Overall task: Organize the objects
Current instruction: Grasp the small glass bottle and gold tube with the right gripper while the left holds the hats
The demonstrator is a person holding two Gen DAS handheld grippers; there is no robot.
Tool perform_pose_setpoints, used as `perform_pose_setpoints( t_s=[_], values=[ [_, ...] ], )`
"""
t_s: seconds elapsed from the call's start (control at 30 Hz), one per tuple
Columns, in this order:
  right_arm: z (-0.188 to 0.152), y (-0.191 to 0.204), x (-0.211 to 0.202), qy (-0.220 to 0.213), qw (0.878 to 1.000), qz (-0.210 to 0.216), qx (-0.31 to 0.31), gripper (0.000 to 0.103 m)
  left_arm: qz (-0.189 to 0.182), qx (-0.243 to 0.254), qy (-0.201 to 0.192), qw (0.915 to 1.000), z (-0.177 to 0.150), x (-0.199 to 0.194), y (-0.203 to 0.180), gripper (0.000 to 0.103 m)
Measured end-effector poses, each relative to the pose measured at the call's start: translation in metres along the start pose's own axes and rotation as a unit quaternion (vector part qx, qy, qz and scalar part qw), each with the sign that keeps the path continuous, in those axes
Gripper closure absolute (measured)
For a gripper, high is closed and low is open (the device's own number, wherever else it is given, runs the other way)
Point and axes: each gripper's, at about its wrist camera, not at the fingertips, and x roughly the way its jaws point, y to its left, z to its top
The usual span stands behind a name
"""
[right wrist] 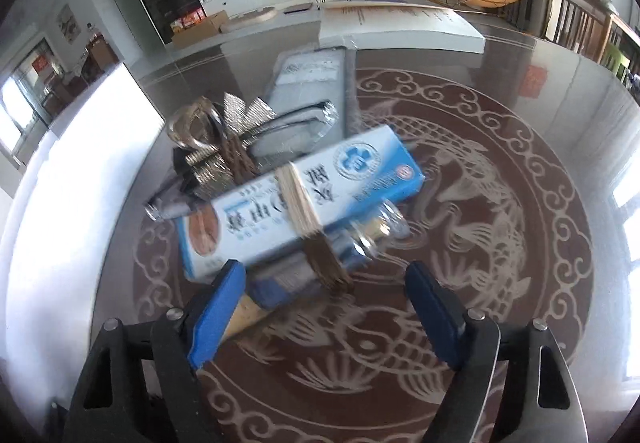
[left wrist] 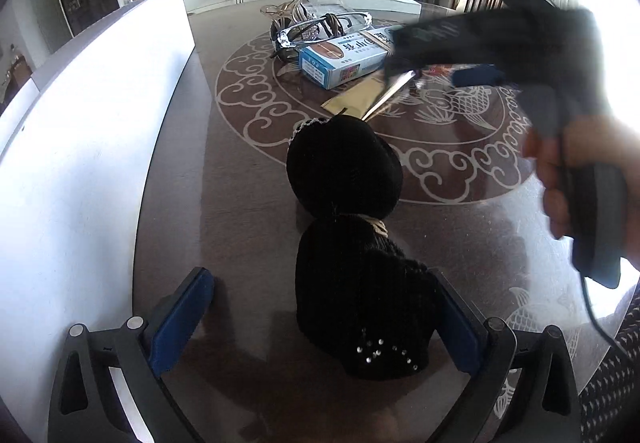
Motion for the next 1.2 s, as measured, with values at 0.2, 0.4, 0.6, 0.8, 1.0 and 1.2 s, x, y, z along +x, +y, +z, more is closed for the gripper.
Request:
perform_pose_setpoints(
  t_s=[0.2, 0.4, 0.6, 0.8, 1.0, 1.2],
  values=[
    [-0.029, -0.046, -0.041, 0.018, 1.0, -0.025, -0.005, 0.024, 0.0, -0.001, 0.02, 0.9998, 0.005, 0.001, -0.001, 0.0],
    [0.001, -0.024, -0.032, 0.025, 0.997, 0.029, 0.067, 0.024, -0.005, -0.013, 0.027, 0.9995, 0.004, 0.0, 0.003, 0.0],
    [0.022, 0.014, 0.006, 0.033, 0.996, -0.033, 0.073, 0.022, -0.006, -0.022, 0.024, 0.9994, -0.004, -0.006, 0.003, 0.0],
    [0.002, 0.035, 0.005, 0.036, 0.997, -0.063, -0.037, 0.02, 0.002, -0.005, 0.023, 0.9997, -0.007, -0.007, -0.005, 0.0],
    [-0.029, -0.004, -0.019, 0.039, 0.997, -0.052, -0.042, 0.02, -0.001, 0.0, 0.026, 0.9997, -0.011, -0.012, -0.005, 0.0],
    [-0.031, -0.061, -0.044, 0.039, 0.999, 0.007, 0.031, 0.021, -0.039, -0.034, 0.027, 0.9982, -0.007, -0.019, 0.008, 0.0]
  ],
)
